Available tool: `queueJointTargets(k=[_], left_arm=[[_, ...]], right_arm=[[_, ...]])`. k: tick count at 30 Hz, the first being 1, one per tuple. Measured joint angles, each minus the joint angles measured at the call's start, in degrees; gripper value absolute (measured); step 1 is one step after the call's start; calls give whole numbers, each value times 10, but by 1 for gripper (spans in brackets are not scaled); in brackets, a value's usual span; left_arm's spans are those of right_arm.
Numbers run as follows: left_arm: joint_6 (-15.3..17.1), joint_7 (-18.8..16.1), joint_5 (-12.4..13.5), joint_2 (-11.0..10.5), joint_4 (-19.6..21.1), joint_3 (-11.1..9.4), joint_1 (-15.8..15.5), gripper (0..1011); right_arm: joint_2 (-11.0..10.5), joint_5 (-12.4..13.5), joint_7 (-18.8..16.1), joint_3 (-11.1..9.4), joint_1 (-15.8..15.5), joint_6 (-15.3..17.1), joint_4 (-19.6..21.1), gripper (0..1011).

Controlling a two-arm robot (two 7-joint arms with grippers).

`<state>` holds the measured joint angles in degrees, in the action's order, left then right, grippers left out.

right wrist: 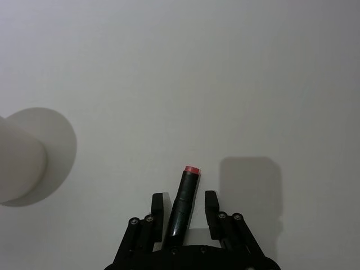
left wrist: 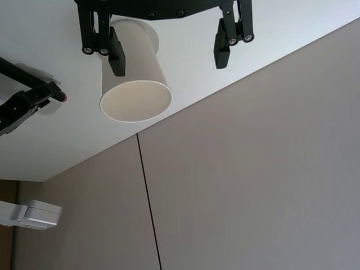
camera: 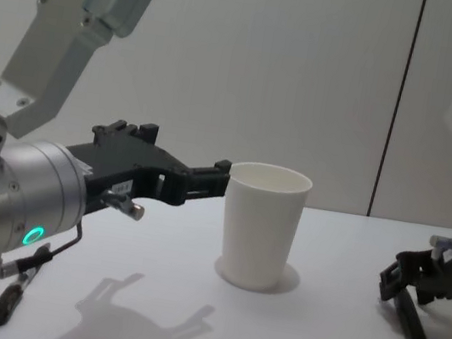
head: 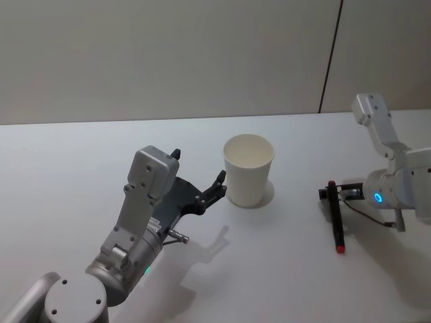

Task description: Place the pen into the pen holder.

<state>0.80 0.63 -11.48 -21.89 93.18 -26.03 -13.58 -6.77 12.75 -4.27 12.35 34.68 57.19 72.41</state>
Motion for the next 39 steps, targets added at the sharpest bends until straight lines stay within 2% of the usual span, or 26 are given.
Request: queueJointTargets(k=[4, 11, 27, 35, 39], left_arm=[[0, 0, 0, 0, 0, 0, 0, 1000], [0, 0, 0, 0, 0, 0, 0, 1000], [0, 0, 0, 0, 0, 0, 0, 1000], [0, 0, 0, 0, 0, 0, 0, 1000], [0, 0, 0, 0, 0, 0, 0, 1000]], right_arm=[[0, -5, -3, -1, 1, 1, -2, 366], [0, -14, -7, -2, 3, 1, -4, 172], [2, -25, -13, -3, 2, -10, -3, 167], [0, -30, -17, -4, -9, -37, 19, 166], [-4, -34, -21, -4, -21, -65, 41, 167]])
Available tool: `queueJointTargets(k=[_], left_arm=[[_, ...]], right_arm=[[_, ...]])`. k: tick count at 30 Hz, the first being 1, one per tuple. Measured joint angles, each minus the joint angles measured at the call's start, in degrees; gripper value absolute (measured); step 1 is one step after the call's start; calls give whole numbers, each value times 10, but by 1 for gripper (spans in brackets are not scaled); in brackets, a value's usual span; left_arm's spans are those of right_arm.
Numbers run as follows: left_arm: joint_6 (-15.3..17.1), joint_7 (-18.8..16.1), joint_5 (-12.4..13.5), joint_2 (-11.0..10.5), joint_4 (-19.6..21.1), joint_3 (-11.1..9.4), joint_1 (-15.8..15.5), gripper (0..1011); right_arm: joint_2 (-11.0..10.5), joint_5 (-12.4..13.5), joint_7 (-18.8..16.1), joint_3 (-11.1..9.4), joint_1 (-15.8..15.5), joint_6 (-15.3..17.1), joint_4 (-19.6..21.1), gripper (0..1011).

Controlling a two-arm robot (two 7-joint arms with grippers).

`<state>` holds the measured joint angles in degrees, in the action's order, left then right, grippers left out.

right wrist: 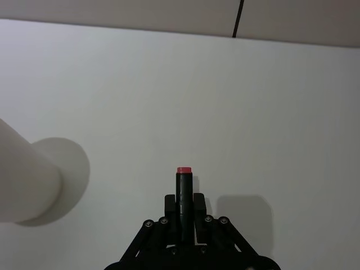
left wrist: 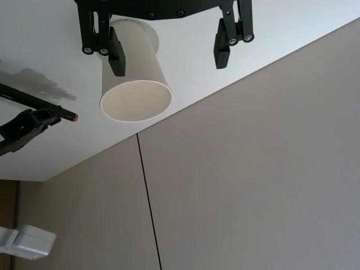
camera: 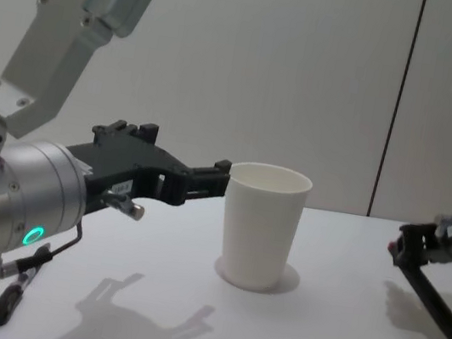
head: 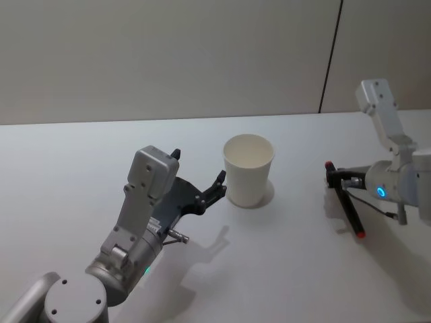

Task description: Place the pen into the pen holder.

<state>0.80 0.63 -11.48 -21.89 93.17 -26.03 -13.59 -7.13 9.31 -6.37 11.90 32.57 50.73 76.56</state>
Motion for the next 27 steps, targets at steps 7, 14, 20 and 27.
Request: queueJointTargets(k=[7, 14, 20, 27], left_arm=[[0, 0, 0, 0, 0, 0, 0, 1000], [0, 0, 0, 0, 0, 0, 0, 1000], [0, 0, 0, 0, 0, 0, 0, 1000], [0, 0, 0, 0, 0, 0, 0, 1000]], right_arm=[[-6, -5, -5, -1, -17, -37, 28, 166], [-14, -13, -12, -1, -39, -92, 60, 166], [-20, -21, -16, 0, -55, -140, 78, 166], [-27, -32, -21, 2, -76, -213, 97, 167]])
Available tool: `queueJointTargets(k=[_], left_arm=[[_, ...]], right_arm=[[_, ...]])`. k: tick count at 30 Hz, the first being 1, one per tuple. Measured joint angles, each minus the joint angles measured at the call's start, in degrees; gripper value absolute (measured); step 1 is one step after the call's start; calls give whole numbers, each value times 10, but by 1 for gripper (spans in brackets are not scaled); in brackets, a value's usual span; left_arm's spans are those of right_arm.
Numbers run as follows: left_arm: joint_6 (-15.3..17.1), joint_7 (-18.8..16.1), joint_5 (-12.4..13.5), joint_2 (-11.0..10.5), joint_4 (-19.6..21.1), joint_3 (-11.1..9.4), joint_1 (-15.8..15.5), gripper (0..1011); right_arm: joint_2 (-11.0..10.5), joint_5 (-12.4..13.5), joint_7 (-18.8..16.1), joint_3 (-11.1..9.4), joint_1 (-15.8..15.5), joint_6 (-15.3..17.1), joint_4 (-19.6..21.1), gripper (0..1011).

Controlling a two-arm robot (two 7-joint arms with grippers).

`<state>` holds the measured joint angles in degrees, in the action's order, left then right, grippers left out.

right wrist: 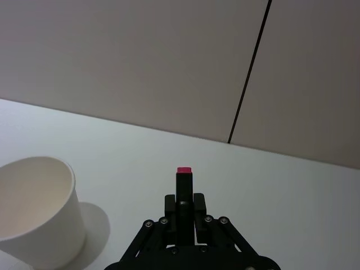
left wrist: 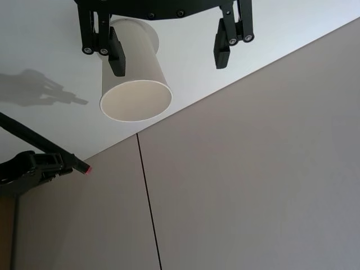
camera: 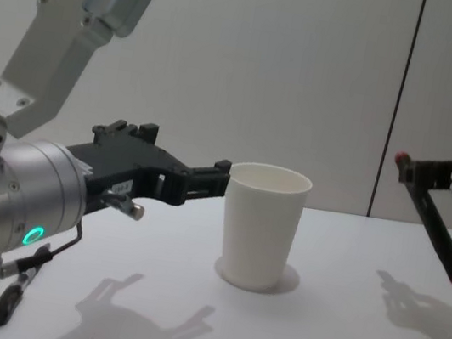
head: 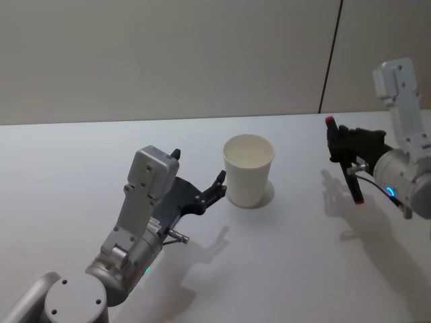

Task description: Place the pen into the pen holder.

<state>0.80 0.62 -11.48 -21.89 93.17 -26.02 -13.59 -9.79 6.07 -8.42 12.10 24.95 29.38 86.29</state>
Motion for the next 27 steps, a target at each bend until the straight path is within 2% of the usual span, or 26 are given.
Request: queueJointTargets(k=[13, 15, 27], left_arm=[[0, 0, 0, 0, 0, 0, 0, 1000], [0, 0, 0, 0, 0, 0, 0, 1000], [0, 0, 0, 0, 0, 0, 0, 1000]], right_arm=[[-3, -23, -5, 9, -22, -130, 8, 167], [0, -30, -6, 12, -23, -166, 4, 167], [18, -58, -18, 27, -5, -284, -37, 166]])
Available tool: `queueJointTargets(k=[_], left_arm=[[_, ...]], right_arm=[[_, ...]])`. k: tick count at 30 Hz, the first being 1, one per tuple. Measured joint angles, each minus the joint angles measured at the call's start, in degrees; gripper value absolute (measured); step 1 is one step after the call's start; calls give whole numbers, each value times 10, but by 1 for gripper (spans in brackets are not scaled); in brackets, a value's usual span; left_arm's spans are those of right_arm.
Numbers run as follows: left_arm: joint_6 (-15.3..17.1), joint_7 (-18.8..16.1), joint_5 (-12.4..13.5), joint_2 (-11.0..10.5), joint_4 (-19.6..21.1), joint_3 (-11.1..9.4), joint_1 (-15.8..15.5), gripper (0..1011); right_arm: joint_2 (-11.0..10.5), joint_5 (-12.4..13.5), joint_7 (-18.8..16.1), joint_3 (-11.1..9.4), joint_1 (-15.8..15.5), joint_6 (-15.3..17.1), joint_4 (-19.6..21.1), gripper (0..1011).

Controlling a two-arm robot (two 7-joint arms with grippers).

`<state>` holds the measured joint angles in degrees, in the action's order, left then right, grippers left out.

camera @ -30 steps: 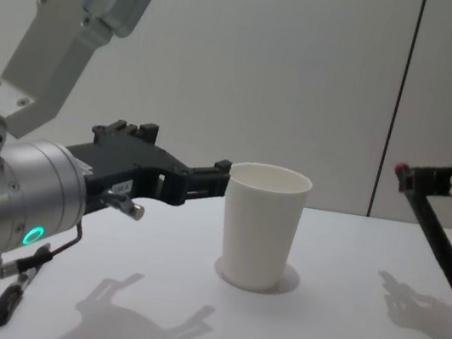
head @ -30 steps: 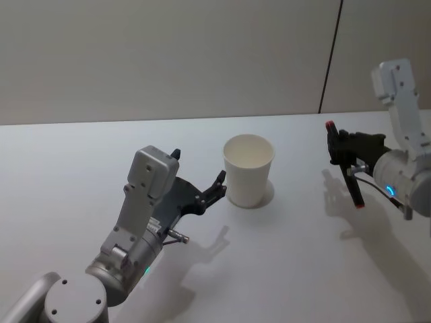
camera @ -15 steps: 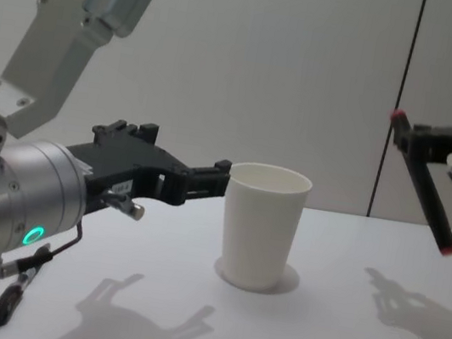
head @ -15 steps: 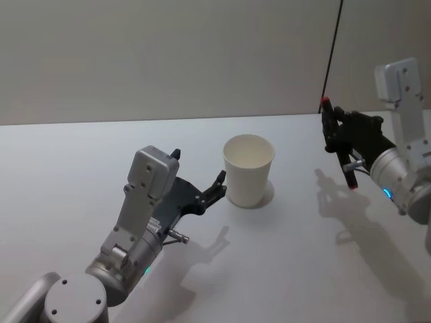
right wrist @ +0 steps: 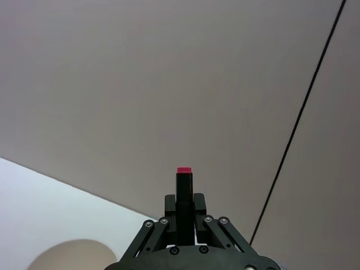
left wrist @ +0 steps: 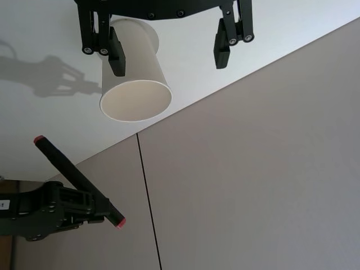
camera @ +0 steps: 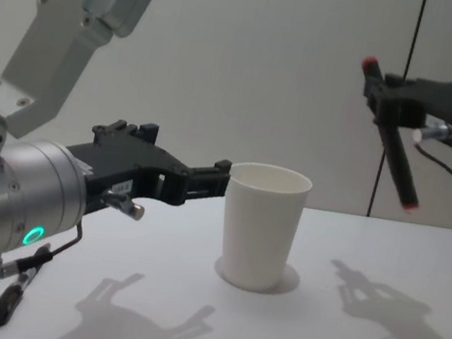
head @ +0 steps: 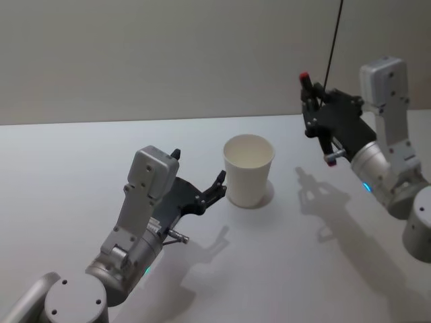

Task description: Place the pen into the pen holder.

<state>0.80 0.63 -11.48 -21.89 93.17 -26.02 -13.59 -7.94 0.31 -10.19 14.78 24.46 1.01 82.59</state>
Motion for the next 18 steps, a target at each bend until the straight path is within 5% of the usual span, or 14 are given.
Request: queueJointTargets(k=[18], left_arm=[[0, 0, 0, 0, 0, 0, 0, 1000]], right_arm=[[25, -17, -36, 12, 43, -90, -62, 166]])
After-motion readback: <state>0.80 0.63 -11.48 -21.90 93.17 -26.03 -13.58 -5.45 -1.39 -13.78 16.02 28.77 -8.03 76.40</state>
